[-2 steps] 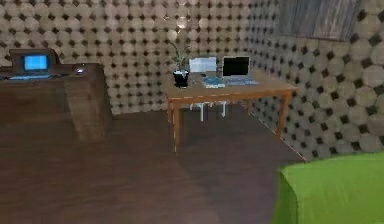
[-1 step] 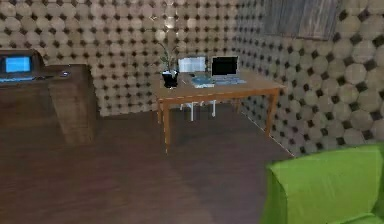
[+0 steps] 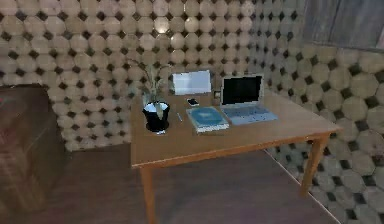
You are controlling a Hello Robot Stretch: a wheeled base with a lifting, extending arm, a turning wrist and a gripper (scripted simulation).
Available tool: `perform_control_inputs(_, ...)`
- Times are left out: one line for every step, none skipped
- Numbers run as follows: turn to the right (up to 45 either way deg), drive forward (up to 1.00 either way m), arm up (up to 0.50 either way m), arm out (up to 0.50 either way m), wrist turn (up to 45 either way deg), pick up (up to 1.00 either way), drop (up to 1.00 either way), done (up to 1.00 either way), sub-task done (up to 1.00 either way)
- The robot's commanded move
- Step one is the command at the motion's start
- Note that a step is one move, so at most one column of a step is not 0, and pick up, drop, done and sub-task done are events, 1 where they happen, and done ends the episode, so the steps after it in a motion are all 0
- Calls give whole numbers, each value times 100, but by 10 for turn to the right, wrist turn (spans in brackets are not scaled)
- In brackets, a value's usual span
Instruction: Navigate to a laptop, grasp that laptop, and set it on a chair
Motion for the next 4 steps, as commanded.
perform_control_inputs(0, 55, 0, 0, 0, 0, 0, 0, 0)
perform_control_inputs(-450, 0, 0, 0, 0, 0, 0, 0, 0)
perform_control_inputs(-180, 0, 0, 0, 0, 0, 0, 0, 0)
perform_control_inputs(0, 0, 50, 0, 0, 0, 0, 0, 0)
